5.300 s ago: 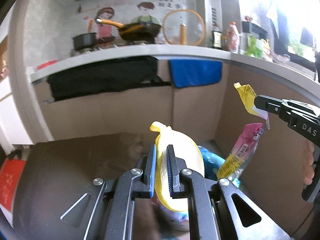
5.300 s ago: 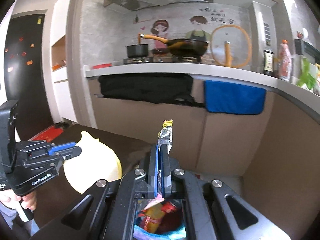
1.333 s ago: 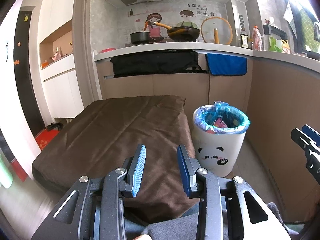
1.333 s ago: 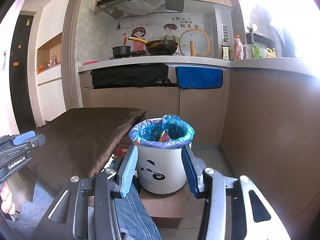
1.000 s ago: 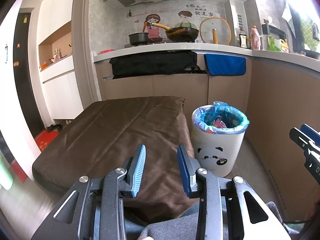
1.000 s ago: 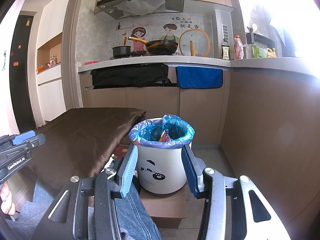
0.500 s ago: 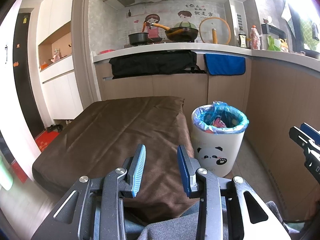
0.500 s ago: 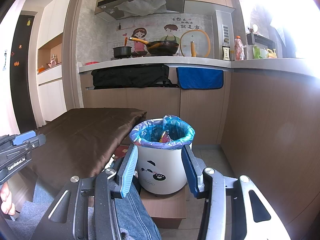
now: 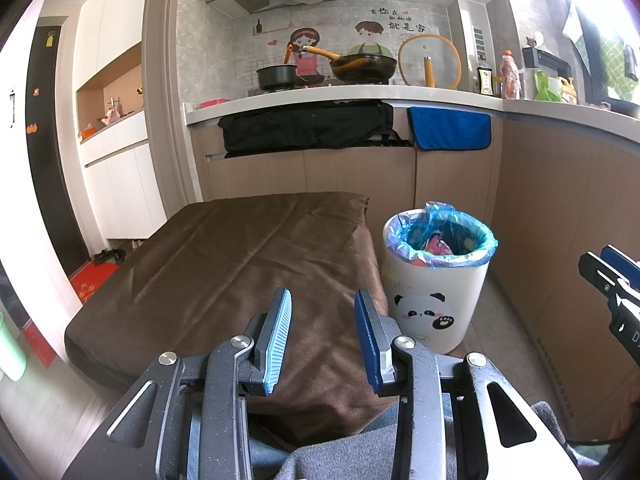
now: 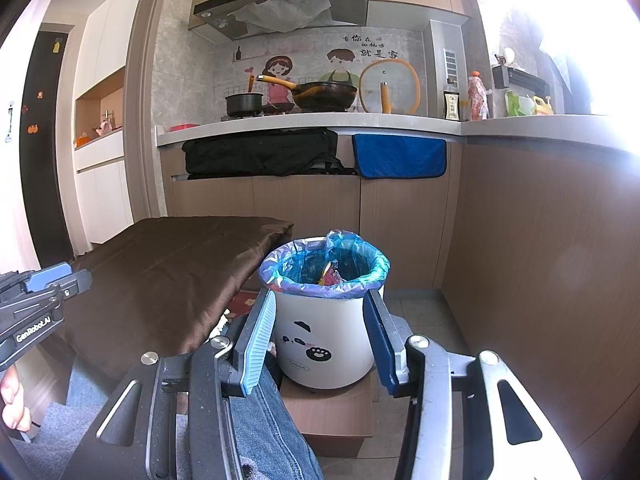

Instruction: Collect trash

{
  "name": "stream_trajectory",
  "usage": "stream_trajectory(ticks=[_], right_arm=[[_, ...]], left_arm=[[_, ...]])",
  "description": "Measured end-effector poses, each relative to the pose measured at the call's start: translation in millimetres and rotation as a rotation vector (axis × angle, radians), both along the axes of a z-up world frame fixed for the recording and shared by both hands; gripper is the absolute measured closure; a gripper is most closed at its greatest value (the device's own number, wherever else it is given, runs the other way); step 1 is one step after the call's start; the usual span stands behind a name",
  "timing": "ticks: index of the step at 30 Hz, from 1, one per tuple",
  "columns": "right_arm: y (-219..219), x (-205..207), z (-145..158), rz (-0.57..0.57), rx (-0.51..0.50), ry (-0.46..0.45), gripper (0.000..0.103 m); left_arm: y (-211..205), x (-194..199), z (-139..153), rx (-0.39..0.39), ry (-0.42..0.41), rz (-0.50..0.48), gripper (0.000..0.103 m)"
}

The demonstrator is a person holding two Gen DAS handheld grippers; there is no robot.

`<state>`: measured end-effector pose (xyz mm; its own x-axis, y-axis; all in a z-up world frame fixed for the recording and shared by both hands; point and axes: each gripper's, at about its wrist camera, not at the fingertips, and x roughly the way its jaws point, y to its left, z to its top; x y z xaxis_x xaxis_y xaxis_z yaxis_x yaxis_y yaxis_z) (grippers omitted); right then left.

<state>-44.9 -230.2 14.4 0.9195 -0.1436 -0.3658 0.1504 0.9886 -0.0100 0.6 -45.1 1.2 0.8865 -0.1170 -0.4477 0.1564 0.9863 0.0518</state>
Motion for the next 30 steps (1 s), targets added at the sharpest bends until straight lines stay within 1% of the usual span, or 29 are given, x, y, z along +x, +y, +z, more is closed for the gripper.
stream_trajectory(ticks=[30], right_arm=[[4.7, 2.3, 2.2, -0.004, 0.011, -0.001, 0.06]], left_arm=[[2.4, -1.1, 0.0, -0.001, 0.003, 0.0, 0.069]])
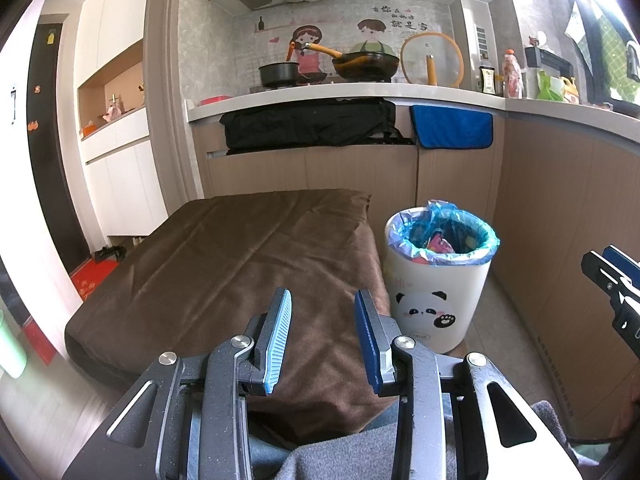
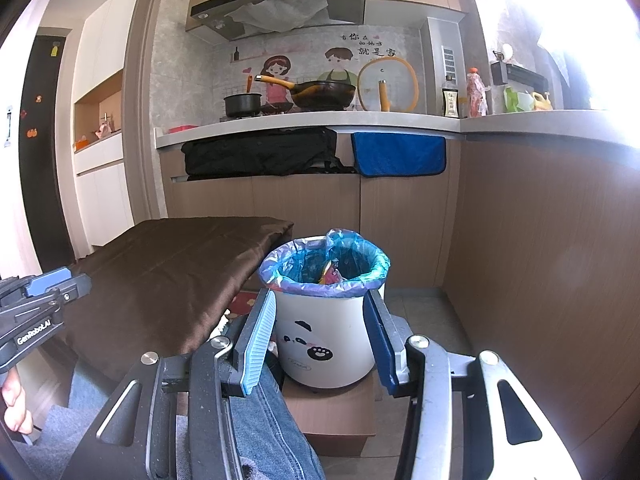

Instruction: Collect trash

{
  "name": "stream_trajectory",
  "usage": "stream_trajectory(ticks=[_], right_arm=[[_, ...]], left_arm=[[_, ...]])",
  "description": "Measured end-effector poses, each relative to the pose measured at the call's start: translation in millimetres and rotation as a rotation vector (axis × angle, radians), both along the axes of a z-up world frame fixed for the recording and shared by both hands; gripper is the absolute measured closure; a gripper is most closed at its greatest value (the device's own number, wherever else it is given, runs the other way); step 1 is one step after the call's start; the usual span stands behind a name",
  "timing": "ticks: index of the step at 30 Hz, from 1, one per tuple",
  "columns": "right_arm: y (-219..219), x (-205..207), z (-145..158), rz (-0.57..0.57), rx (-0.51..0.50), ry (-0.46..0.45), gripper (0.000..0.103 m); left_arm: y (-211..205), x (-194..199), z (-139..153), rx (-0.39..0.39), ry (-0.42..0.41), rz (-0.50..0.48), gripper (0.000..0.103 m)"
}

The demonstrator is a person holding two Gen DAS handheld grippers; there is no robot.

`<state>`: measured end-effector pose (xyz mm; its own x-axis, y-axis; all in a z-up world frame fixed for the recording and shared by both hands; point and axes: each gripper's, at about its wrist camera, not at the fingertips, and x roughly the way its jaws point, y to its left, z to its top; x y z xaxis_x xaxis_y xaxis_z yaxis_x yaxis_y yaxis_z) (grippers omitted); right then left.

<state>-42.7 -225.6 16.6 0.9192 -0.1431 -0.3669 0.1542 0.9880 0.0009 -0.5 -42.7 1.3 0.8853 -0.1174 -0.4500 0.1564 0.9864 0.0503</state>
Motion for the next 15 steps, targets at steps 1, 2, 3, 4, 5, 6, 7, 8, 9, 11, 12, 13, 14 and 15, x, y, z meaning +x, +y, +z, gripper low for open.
stream_trajectory(ticks=[1, 2, 3, 4, 5, 6, 7, 8, 9, 11, 12, 13, 14, 15], right_arm=[[-1.5, -0.2, -0.4, 0.001, 0.0, 0.001, 0.06], [-1.8, -0.3, -0.5, 0.001, 0.001, 0.001, 0.06], [-1.9, -0.3, -0.6, 0.001, 0.0, 0.002, 0.06], [-1.7, -0.3, -0.6, 0.001, 0.001, 0.002, 0.06], [-1.4, -0.1, -0.5, 0.001, 0.002, 0.002, 0.06], [-0.6, 0.4, -0.5, 0.002, 0.003, 0.003, 0.06], [-1.8, -0.4, -0.8, 0.002, 0.002, 0.002, 0.06], [-1.4, -0.3, -0.6, 0.001, 0.002, 0.002, 0.06], [-2.2, -0.4, -0.8, 0.001, 0.001, 0.001, 0.06], [-1.6, 0.0, -0.7, 0.002, 0.002, 0.001, 0.06], [-0.7, 0.5, -0.7, 0.002, 0.001, 0.002, 0.06], [-2.1, -0.4, -1.0, 0.002, 0.001, 0.002, 0.06], [-2.1, -0.7, -1.0, 0.002, 0.001, 0.001, 0.06], [-2.0, -0.9, -1.0, 0.001, 0.001, 0.001, 0.06]], left_arm=[[0.2, -0.2, -0.8, 0.0, 0.001, -0.001, 0.069], [0.2, -0.3, -0.8, 0.001, 0.001, -0.001, 0.069], [0.1, -0.7, -0.5, 0.002, 0.001, -0.001, 0.069], [0.1, -0.3, -0.6, 0.002, 0.0, -0.001, 0.069], [-0.1, -0.1, -0.6, 0.001, 0.0, -0.001, 0.069], [0.1, -0.7, -0.6, 0.002, 0.0, -0.002, 0.069], [0.3, -0.7, -1.6, 0.002, 0.0, -0.002, 0.069], [0.0, -0.6, -1.6, 0.001, 0.0, -0.001, 0.069], [0.1, -1.1, -1.4, 0.002, 0.0, -0.001, 0.069], [0.2, -1.3, -1.2, 0.002, -0.001, 0.0, 0.069], [0.3, -1.4, -1.0, 0.003, -0.002, 0.001, 0.069], [0.8, -0.6, -1.4, 0.002, 0.0, 0.0, 0.069], [1.0, -0.5, -1.3, 0.002, 0.001, -0.002, 0.069], [1.2, -1.2, -1.2, 0.002, 0.002, -0.001, 0.069]])
